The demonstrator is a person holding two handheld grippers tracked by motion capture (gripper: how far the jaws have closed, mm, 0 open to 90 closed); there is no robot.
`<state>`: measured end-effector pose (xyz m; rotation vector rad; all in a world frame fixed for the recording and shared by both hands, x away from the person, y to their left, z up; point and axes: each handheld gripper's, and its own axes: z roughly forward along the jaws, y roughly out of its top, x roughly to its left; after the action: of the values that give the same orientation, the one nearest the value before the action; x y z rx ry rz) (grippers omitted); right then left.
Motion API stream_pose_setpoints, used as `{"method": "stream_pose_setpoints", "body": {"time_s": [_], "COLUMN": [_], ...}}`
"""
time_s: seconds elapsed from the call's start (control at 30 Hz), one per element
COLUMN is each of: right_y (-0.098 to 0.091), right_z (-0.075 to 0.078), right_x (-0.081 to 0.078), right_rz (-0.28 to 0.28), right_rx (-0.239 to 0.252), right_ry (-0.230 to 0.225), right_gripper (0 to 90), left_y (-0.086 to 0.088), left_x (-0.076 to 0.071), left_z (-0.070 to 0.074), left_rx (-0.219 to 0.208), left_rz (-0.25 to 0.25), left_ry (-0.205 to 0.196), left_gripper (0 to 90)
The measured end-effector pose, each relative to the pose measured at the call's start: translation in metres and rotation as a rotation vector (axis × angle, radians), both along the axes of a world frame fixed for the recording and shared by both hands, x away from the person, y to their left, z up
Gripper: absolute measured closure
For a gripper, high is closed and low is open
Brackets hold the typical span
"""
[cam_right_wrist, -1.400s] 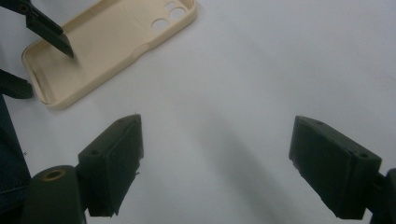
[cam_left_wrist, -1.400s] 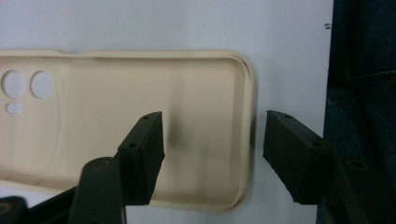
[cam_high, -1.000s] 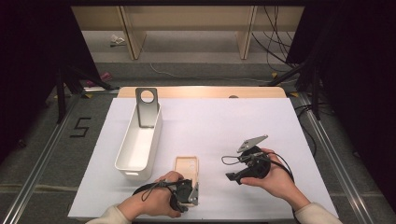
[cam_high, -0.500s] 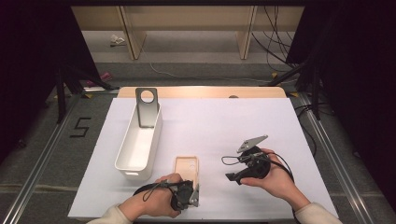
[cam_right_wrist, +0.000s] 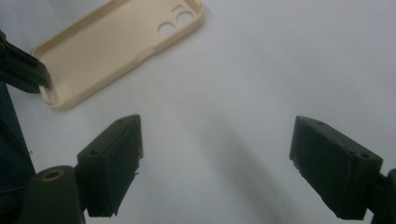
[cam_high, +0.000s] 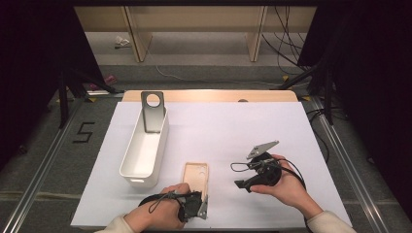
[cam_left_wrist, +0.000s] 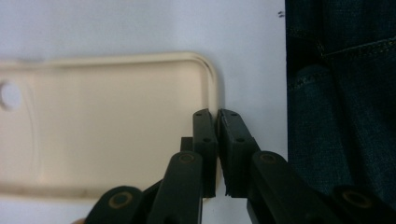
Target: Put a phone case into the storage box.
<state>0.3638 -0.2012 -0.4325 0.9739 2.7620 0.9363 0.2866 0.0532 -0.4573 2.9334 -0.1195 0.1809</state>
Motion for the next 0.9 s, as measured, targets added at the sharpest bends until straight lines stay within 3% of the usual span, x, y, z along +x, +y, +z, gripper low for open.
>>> {"method": "stream_pose_setpoints", "body": {"time_s": [0.3,0.5,0.57,0.7,0.9], "right_y": [0.0,0.0,0.001,0.006,0.019], "right_z": [0.0,0.0,0.001,0.003,0.008], "right_x": [0.0,0.001,0.002,0.003,0.011], "right_rz": [-0.003,-0.007,-0.012,-0.028,-0.074], "right_rx": [0.003,0.019,0.029,0.063,0.168], "right_ry": [0.002,0.004,0.006,0.002,0.017], "right_gripper": [18.0,18.2,18.2,20.2,24.8], "left_y": [0.001,0.001,0.001,0.001,-0.001], "left_x": [-0.001,0.0,0.0,0.0,0.0], "left_z": [0.001,0.01,0.014,0.019,0.023], "left_rx": [-0.006,-0.062,-0.061,-0.094,-0.097], "left_rz": [0.017,0.026,0.021,0.023,0.007], "left_ry": [-0.004,-0.061,-0.077,-0.117,-0.128], "left_gripper": [87.6,87.6,87.6,87.6,87.6]}}
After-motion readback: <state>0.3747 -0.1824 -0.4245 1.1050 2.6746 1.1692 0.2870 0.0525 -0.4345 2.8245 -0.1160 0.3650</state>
